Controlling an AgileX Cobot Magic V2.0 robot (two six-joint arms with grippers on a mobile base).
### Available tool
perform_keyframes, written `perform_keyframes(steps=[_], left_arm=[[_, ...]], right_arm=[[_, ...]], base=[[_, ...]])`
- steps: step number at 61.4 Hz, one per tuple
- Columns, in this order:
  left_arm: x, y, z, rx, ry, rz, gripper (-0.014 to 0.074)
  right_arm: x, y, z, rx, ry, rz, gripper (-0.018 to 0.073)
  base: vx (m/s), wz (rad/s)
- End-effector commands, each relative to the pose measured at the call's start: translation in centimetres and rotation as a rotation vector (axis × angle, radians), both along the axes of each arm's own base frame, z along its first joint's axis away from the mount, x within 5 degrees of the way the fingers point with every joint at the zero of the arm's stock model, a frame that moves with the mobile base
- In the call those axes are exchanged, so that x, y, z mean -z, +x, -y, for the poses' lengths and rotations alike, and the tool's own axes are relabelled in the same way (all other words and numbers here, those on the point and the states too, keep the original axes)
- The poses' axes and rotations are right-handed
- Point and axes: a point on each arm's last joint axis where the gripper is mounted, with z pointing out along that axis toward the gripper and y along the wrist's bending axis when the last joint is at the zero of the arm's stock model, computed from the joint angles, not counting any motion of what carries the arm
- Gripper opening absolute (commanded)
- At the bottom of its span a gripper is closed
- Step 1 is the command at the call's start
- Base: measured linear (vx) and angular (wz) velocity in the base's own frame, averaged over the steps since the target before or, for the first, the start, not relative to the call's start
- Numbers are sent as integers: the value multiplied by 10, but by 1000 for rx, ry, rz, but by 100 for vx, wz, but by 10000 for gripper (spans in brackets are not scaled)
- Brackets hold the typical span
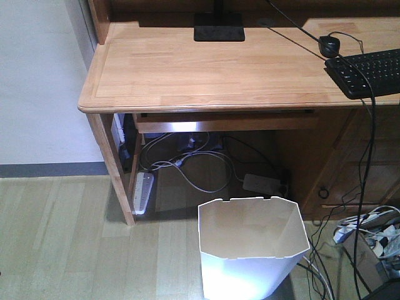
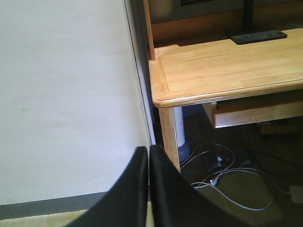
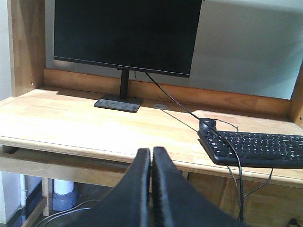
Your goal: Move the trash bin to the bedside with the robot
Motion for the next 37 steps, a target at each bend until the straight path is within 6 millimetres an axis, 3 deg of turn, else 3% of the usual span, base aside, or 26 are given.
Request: perform_keyframes(steps=[1, 37], left_arm=[[3, 1, 1, 16, -12, 53, -6], [3, 1, 1, 16, -12, 53, -6]], right_arm=[[-2, -1, 0, 6, -2, 71, -11], [-2, -1, 0, 6, -2, 71, -11]], base=[[0, 0], [0, 0]])
